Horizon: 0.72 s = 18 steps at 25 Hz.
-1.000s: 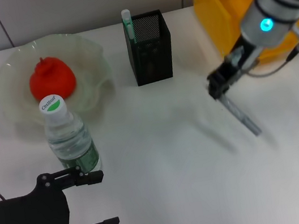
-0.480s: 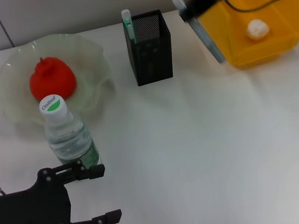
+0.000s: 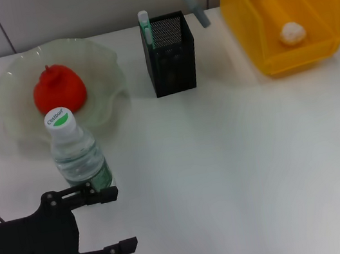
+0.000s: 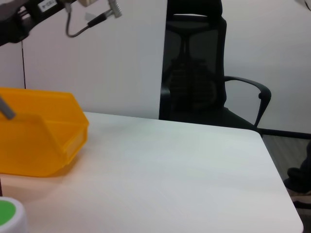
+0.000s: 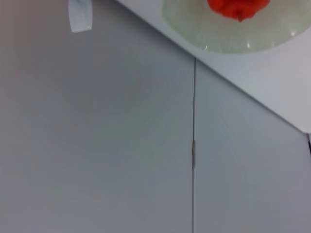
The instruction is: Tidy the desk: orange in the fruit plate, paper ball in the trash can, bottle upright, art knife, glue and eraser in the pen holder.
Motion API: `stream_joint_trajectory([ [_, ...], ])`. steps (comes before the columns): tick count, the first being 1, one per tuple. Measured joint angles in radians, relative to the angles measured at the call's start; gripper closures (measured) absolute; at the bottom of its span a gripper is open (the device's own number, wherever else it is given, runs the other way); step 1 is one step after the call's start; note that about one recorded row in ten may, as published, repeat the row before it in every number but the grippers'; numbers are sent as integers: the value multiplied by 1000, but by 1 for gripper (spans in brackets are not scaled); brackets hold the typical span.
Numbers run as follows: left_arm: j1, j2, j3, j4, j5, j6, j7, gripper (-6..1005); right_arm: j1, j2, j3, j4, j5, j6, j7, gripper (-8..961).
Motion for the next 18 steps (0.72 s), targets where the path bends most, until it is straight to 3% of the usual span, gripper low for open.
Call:
stream_joint_trajectory([
  [4, 0, 0, 0, 0, 0, 0, 0, 199, -35, 1, -87, 41, 22, 159, -33, 816],
  [18, 9, -1, 0, -1, -3, 2, -1, 199, -52, -1, -301, 284, 114, 590, -86, 817],
])
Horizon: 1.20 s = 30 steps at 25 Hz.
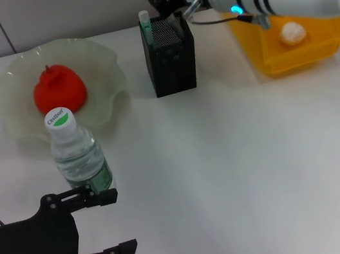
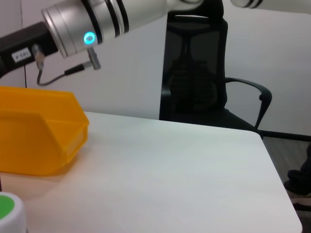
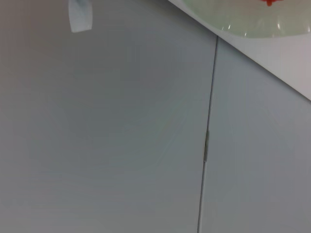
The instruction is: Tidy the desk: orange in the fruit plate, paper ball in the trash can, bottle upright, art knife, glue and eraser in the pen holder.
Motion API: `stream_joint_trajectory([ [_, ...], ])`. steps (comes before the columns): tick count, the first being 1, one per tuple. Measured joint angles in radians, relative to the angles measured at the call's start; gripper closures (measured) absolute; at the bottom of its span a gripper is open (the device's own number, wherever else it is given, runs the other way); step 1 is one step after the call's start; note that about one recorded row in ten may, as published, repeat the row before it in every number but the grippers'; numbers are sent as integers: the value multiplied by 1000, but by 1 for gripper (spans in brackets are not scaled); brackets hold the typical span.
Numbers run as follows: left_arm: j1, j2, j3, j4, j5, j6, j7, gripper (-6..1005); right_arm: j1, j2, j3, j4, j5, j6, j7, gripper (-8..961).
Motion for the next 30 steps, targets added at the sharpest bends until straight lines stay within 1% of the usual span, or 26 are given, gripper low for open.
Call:
stream_joint_trajectory([
  [2, 1, 0, 0, -1, 0, 0, 0, 199, -1, 0, -25, 15, 6, 36, 0, 817],
  [6, 3, 0, 0, -2, -2, 0, 0, 199, -4, 0, -41, 31, 41, 60, 0, 816],
  [16, 5, 0, 2, -9, -4, 0, 2, 199, -13, 0, -40, 50, 50, 45, 8, 804],
  [22, 5, 0, 6, -9, -8, 0, 1, 199, -15, 0, -33, 52, 56, 37, 9, 584],
  [25, 5, 0, 6, -9, -8, 0, 1, 199, -30, -1, -21, 32, 58, 18, 9, 521],
  [27, 8, 1, 1, -13, -14, 2, 0, 199, -62, -2, -1, -21, 58, -24, 9, 479],
  [29, 8, 1, 1, -13, -14, 2, 0, 199, -118, -3, 30, -115, 58, -98, 4, 437],
  [30, 13, 2, -1, -14, -23, 3, 1, 199, -176, -4, 62, -214, 58, -176, -2, 416],
])
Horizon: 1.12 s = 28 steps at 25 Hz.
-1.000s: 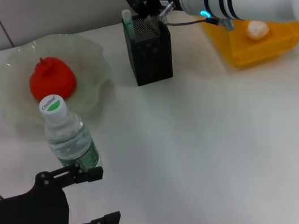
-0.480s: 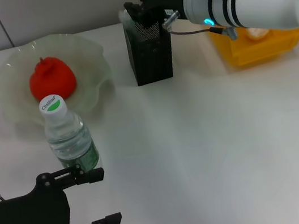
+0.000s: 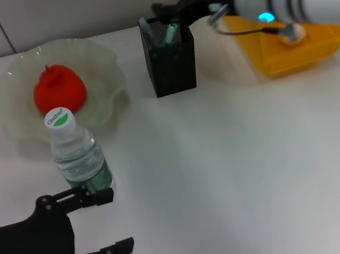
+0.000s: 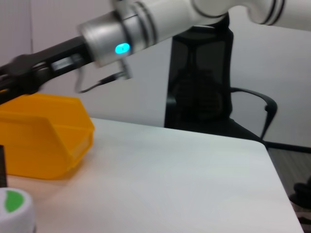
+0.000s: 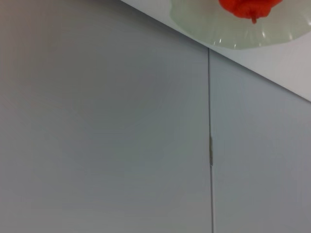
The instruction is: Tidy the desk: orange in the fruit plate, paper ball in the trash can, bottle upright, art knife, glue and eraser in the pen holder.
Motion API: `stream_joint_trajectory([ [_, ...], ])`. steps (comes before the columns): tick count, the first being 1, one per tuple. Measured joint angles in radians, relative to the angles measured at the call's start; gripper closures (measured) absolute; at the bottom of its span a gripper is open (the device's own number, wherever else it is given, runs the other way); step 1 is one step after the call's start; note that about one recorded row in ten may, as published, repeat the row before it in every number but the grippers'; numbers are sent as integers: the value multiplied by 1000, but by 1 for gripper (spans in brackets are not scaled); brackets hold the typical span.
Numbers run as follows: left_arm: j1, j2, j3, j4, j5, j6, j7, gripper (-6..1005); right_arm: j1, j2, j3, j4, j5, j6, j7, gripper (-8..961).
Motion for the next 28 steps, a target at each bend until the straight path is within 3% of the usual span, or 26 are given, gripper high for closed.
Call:
stream_joint_trajectory([
  [1, 0, 0, 0, 0, 0, 0, 0, 199, 0, 0, 0, 0, 0, 0, 0, 395],
  [5, 9, 1, -23, -8, -10, -2, 0, 199, -110, 0, 91, -155, 68, -183, -69, 310],
  [9, -1, 0, -53, -79, -45, -9, 7, 199, -155, -2, 278, -148, 322, -420, -250, 291],
  [13, -4, -2, -54, -111, -65, -21, 10, 199, -143, -3, 524, -21, 523, -731, -494, 292],
  [17, -4, -2, -59, -158, -82, -33, 55, 199, -130, -10, 693, 138, 574, -976, -736, 292],
  [23, -4, 1, -110, -265, -90, -40, 177, 199, -174, -8, 777, 321, 560, -1086, -1061, 292],
  [24, -9, 3, -136, -325, -88, -45, 231, 199, -182, -12, 778, 347, 546, -1092, -1095, 292],
  [28, -11, 8, -147, -366, -76, -77, 260, 199, -185, -30, 780, 418, 471, -1140, -1169, 292],
])
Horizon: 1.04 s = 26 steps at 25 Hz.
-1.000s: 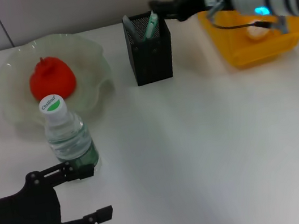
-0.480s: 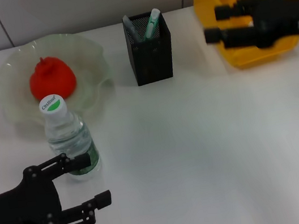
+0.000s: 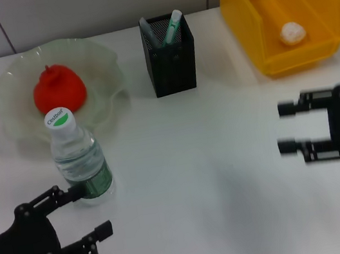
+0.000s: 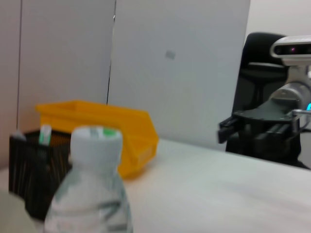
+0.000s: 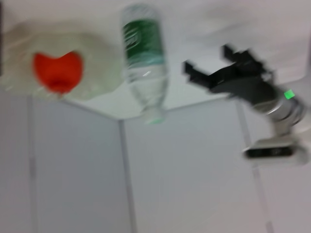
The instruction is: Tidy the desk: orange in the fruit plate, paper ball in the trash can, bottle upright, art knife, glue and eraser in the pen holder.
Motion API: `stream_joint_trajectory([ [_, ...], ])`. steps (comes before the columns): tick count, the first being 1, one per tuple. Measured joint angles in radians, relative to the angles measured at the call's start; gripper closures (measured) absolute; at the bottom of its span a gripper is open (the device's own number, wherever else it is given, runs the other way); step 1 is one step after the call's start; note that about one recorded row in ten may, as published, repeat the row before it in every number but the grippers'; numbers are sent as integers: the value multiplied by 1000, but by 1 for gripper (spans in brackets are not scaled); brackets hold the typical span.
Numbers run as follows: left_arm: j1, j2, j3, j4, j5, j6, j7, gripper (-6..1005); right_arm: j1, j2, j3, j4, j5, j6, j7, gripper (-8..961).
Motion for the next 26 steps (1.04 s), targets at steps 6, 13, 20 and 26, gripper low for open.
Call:
stream_joint_trajectory([
  [6, -31, 35, 5, -59, 58, 7, -55, 199, 35, -10, 0, 73, -127, -55, -43, 292],
  [13, -52, 52, 0, -101, 96, 32, -76, 199, 69, -6, 3, 116, -184, -53, -73, 292],
  [20, -68, 56, 3, -97, 139, 35, -114, 199, 83, -11, 9, 138, -183, -50, -80, 292],
  [26, -72, 60, 1, -99, 142, 36, -119, 199, 89, -16, 20, 164, -183, -50, -82, 292],
])
